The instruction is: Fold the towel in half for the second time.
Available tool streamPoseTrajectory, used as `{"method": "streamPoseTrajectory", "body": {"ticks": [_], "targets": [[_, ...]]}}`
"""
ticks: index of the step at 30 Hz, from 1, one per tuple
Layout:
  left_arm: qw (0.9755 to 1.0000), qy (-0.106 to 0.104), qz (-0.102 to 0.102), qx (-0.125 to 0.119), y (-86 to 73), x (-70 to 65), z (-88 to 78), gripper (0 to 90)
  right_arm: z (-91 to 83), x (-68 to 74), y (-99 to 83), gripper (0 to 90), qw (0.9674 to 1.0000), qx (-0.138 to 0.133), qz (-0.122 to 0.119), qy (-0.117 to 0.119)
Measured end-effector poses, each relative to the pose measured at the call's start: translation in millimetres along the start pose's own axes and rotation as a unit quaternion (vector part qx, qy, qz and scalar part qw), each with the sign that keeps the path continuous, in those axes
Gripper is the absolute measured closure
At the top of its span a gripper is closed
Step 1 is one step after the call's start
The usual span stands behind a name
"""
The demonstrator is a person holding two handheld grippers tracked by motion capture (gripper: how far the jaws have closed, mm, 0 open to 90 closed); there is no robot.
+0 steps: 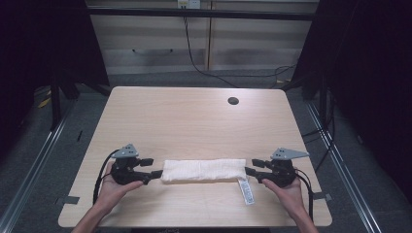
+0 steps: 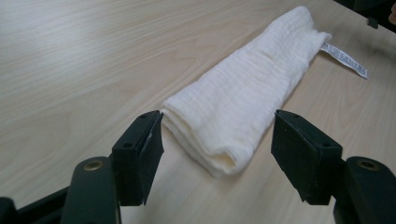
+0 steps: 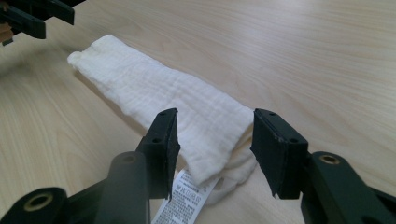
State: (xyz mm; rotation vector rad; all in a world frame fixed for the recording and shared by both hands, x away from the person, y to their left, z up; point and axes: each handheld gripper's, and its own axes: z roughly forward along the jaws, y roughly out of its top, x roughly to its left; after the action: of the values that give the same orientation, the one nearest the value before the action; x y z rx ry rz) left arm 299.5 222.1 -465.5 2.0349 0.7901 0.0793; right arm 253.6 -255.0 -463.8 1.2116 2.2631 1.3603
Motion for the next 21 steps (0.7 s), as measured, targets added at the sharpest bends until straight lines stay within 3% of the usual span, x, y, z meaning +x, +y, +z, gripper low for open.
{"method": "streamPoseTrajectory", "body": {"ticks": [3, 6, 10, 15, 18, 20, 21], "targets": [[1.0, 0.007, -0.002, 0.0, -5.5, -1.1, -12.0, 30.6, -12.5, 0.8, -2.0, 49.3, 1.0, -0.004, 0.001, -0.009], [0.9999, -0.001, -0.011, -0.009, -11.8, 1.2, -19.5, 21.5, -24.9, -4.1, -4.8, 47.1, 0.9997, -0.011, 0.012, -0.021], [0.9994, 0.019, -0.028, -0.012, -22.0, 3.3, -29.4, 15.7, -39.7, -10.5, -10.4, 45.3, 0.9984, -0.03, 0.025, -0.04], [0.9971, 0.047, -0.056, -0.021, -37.9, 9.9, -34.5, 16.0, -48.3, -12.4, -24.2, 37.4, 0.9963, -0.031, 0.039, -0.07], [0.9978, 0.054, -0.034, -0.015, -44.9, 12.3, -34.5, 15.8, -48.1, -9.4, -32.2, 36.2, 0.996, -0.027, 0.037, -0.077], [0.9974, 0.039, -0.056, -0.022, -50.0, 18.5, -35.8, 16.1, -48.6, -8.2, -34.2, 34.9, 0.9951, -0.032, 0.038, -0.086], [0.9966, 0.048, -0.061, -0.027, -51.9, 20.0, -37.2, 16.0, -48.9, -8.8, -35.6, 32.9, 0.9943, -0.036, 0.045, -0.089]]}}
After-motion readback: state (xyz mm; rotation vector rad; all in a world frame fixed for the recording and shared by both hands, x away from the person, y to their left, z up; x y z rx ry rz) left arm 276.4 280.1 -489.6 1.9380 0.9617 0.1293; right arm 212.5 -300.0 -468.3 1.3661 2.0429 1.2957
